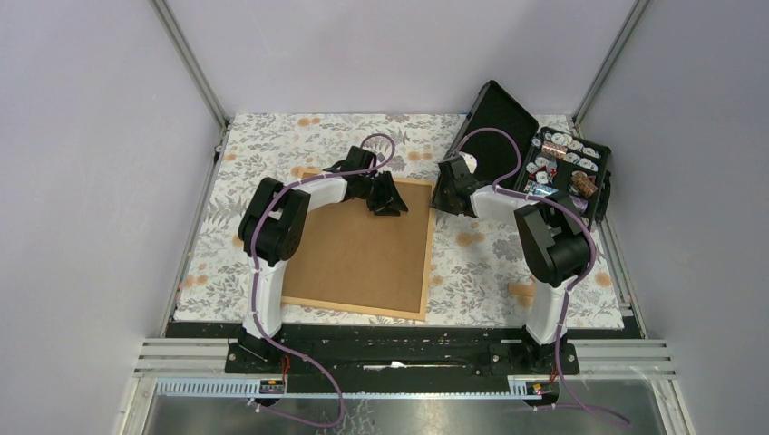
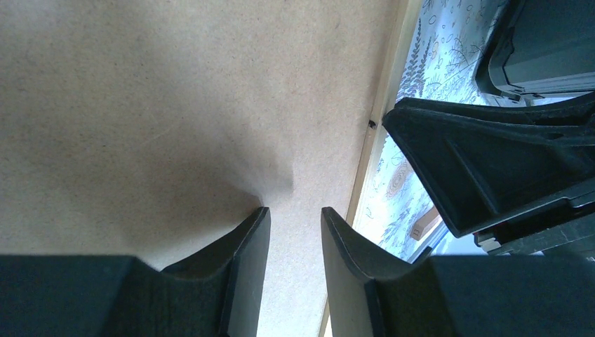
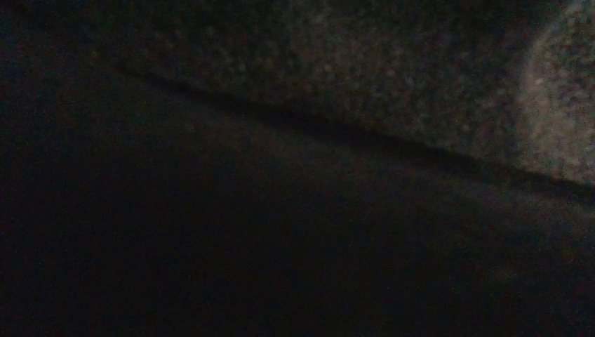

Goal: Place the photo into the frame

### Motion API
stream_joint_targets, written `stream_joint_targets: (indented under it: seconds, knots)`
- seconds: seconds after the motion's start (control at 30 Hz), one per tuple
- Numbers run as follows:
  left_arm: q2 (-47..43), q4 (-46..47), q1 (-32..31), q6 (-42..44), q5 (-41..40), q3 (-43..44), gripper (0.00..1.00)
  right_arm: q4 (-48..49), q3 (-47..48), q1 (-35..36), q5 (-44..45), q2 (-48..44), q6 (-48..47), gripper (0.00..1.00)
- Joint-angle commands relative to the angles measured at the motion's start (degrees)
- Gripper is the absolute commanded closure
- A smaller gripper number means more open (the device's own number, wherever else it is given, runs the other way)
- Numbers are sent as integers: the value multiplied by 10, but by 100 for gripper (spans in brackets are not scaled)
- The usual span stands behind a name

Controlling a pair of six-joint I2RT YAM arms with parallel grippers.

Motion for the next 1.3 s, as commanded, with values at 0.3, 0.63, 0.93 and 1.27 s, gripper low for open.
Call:
stream_joint_targets:
  seconds: [0.3, 0.63, 0.93, 1.27]
  knots:
    - [30, -87, 2, 36, -68, -34, 61, -61, -11, 26, -32, 26, -54, 57]
    - [31, -86, 1, 35, -64, -31, 62, -62, -18, 36, -53, 24, -53, 58]
    - [30, -86, 1, 35, -66, -32, 62, -52, -29, 45, -68, 26, -52, 57]
    - [32, -85, 1, 35, -65, -32, 62, -49, -56, 46, -73, 17, -67, 57]
